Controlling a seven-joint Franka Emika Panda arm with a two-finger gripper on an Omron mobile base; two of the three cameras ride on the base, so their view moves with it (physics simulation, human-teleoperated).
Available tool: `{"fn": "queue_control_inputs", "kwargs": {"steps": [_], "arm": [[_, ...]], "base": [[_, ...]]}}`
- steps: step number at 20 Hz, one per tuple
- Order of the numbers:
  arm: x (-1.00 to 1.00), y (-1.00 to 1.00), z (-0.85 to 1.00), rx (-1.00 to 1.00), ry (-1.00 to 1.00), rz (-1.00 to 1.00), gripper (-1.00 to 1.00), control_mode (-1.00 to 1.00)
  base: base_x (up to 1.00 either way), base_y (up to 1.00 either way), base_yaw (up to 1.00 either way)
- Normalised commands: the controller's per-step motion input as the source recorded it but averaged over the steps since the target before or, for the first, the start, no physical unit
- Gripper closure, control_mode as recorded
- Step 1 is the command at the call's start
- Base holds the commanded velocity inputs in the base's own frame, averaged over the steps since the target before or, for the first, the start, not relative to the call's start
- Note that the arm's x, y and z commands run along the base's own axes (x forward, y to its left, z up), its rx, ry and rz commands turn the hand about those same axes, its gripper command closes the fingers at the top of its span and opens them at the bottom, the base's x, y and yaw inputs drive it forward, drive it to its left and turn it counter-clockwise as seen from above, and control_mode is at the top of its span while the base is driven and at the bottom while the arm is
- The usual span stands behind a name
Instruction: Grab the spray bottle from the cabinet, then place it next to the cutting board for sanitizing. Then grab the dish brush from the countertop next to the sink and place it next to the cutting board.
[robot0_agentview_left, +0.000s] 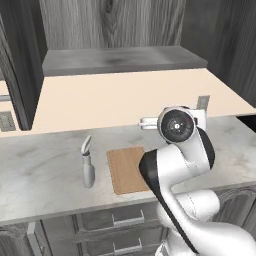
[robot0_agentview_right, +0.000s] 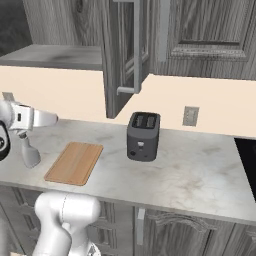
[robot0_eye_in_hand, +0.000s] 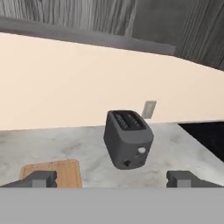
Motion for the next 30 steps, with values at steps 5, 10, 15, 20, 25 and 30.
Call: {"fn": "queue_control_inputs", "kwargs": {"steps": [5, 10, 15, 20, 25, 30], "arm": [[-0.01, -0.06, -0.13, 0.21, -0.06, 0.11, -1.00, -1.00], [0.00, -0.06, -0.01, 0.20, 0.00, 0.21, -1.00, -1.00], [0.00, -0.04, -0.04, 0.18, 0.00, 0.24, -1.00, -1.00], [0.00, 0.00, -0.04, 0.10, 0.00, 0.13, -1.00, 1.00], [0.00, 0.00, 0.00, 0.00, 0.00, 0.00, -1.00, 1.00], [0.00, 0.00, 0.00, 0.00, 0.00, 0.00, -1.00, 1.00]], "base": [[0.00, 0.00, 0.00], [0.00, 0.00, 0.00], [0.00, 0.00, 0.00], [-0.10, -0.04, 0.09], [-0.93, -0.24, 0.07], [-1.00, -0.58, 0.00]]}}
